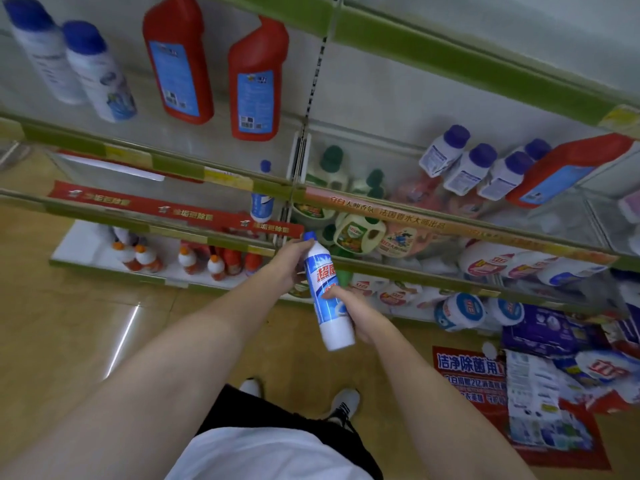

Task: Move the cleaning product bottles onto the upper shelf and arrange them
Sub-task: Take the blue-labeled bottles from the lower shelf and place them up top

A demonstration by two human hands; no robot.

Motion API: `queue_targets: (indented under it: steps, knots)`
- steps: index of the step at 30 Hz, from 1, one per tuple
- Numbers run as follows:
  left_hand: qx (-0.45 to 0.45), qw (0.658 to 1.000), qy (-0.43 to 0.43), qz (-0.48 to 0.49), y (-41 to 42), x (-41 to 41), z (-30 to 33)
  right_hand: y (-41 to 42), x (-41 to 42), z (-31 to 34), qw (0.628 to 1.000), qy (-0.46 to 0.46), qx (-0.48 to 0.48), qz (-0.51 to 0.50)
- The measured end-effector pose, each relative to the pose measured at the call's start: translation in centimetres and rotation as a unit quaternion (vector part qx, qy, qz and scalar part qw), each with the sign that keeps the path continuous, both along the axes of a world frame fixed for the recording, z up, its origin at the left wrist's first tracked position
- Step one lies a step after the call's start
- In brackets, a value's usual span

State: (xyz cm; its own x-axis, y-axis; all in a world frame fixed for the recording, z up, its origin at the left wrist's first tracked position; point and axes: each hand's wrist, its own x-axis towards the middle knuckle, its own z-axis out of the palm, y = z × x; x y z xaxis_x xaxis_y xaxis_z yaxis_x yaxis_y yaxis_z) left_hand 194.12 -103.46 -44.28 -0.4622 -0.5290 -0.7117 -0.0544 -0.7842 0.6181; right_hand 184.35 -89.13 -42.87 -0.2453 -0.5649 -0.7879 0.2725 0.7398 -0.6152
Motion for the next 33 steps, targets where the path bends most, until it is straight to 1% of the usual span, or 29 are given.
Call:
queue_targets:
  steps: [2,3,6,9,12,14,16,19,21,28,30,33]
  knots:
    - [0.017,1.0,0.022,0.004,0.4,0.4,-0.2,0.2,0.4,-0.1,0.998,-0.061,-0.003,-0.011]
    - [0.022,0.999,0.03,0.004,0.6,0.6,-0.3,0.3,0.6,-0.2,0.997,-0.072,-0.004,-0.009]
    - [0.016,0.999,0.039,-0.003,1.0,0.9,-0.6,0.7,1.2,-0.4,0.997,-0.064,0.003,0.031]
    - [-0.008,1.0,0.019,-0.016,0.9,1.1,-0.7,0.7,1.9,0.0,0.996,-0.046,0.008,0.069]
    - [-0.026,0.999,-0.002,-0.023,0.8,1.2,-0.7,0.5,2.5,0.1,0.996,-0.013,0.005,0.083]
    - [-0.019,1.0,0.001,-0.011,0.7,1.3,-0.4,0.3,2.9,-0.1,0.995,0.018,0.003,0.096]
    - [0.011,1.0,0.023,0.009,0.6,1.4,-0.2,-0.1,3.3,-0.4,0.989,0.085,0.005,0.118]
    - [0.04,0.998,0.05,0.018,0.4,1.6,0.4,-0.4,3.9,-0.5,0.965,0.209,-0.003,0.16]
    - [0.037,0.998,0.043,0.015,0.2,1.8,0.8,-0.1,4.2,-0.3,0.952,0.25,-0.017,0.174]
    - [-0.011,1.0,0.008,-0.007,-0.2,2.2,1.2,0.1,4.0,0.0,0.942,0.279,-0.025,0.187]
    - [-0.03,0.999,0.012,-0.006,-0.5,1.7,2.2,-0.2,3.7,0.3,0.944,0.282,-0.031,0.17]
    - [-0.081,0.995,0.043,-0.023,-1.3,0.1,5.5,-1.5,2.9,1.4,0.95,0.283,-0.054,0.121]
